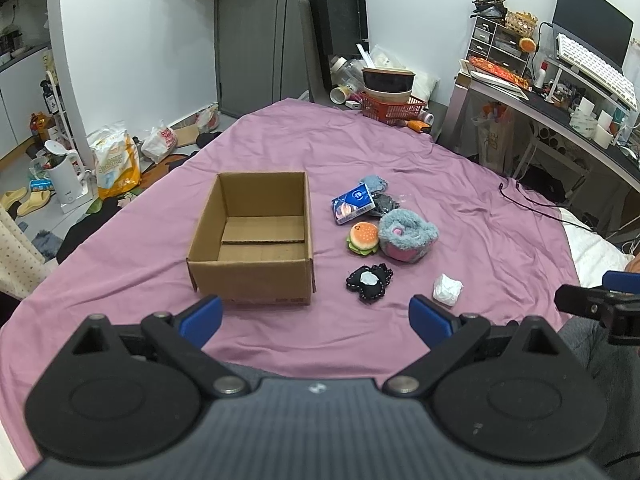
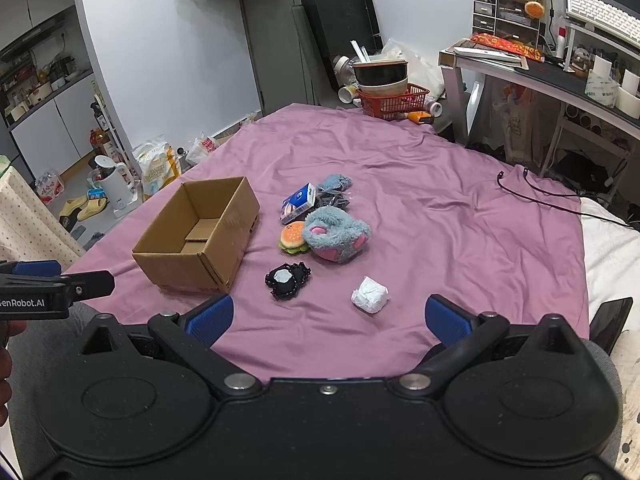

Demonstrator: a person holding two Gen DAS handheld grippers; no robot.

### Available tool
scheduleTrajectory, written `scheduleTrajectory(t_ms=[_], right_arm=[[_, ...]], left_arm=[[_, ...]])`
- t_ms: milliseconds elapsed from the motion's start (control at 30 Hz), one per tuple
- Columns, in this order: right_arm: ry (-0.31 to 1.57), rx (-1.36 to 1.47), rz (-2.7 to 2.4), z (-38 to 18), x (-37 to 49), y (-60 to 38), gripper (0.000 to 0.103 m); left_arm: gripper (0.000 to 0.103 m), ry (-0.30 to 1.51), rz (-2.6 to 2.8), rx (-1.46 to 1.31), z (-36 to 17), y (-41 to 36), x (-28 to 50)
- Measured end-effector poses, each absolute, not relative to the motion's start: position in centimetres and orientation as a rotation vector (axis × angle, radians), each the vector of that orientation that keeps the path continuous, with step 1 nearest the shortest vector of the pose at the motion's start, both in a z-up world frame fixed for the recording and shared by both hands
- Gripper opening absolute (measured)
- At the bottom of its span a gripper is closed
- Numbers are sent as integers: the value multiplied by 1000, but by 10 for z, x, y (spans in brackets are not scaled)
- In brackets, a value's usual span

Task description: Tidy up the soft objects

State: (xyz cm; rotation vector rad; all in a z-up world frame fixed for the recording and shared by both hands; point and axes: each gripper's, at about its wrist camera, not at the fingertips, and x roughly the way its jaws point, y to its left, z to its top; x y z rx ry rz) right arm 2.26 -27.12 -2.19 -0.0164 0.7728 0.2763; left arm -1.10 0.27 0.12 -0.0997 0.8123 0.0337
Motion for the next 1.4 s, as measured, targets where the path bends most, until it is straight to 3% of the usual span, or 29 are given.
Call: scheduleTrajectory(t_ms=[667,1200,1400], right_arm=[[793,19,300,-34,41,-276,103],[878,107,262,-81,93,-285,103],[921,138,278,-101,114,-286,95]], left_arm=[[99,800,5,-93,-4,-11,9],[97,875,-25,-158,-60,-30,73],[96,907,-23,-168,-82,-37,95]])
